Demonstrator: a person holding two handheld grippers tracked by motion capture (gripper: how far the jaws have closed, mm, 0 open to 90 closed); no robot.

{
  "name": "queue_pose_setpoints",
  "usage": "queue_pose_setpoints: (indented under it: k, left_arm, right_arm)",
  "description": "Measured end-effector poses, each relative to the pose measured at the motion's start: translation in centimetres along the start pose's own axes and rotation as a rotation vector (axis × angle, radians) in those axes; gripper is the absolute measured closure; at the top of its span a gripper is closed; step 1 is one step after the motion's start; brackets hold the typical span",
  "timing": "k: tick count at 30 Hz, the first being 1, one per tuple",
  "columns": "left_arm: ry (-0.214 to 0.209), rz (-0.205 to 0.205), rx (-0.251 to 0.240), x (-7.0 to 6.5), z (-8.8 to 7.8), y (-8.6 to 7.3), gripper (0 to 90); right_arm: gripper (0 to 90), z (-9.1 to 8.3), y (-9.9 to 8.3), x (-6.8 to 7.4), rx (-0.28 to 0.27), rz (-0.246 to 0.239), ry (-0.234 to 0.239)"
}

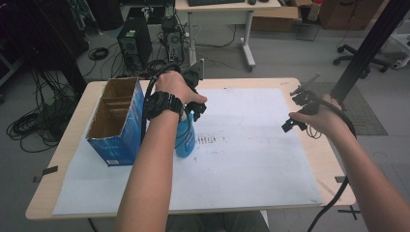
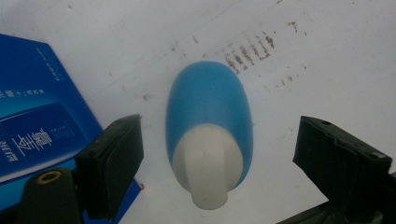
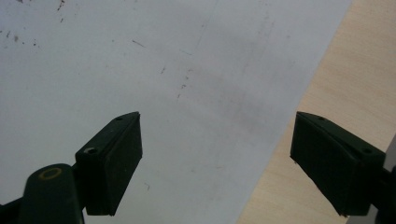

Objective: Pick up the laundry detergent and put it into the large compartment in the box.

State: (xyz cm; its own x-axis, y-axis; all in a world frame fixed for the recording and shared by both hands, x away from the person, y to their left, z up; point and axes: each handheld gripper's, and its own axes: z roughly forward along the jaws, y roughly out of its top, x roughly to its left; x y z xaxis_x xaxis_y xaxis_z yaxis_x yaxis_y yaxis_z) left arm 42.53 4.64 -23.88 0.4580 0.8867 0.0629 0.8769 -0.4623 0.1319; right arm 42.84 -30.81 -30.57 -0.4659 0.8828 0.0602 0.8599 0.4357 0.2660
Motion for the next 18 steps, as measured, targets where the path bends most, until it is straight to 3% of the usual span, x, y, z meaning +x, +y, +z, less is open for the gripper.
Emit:
queue_pose_setpoints:
  k: [18]
  left_arm:
    - [-0.004, 0.004, 0.023, -0.1, 1.8, -0.1, 15.7]
  right_arm:
    - [17.1, 0.5, -0.1, -0.1, 0.007, 0.001, 0.004]
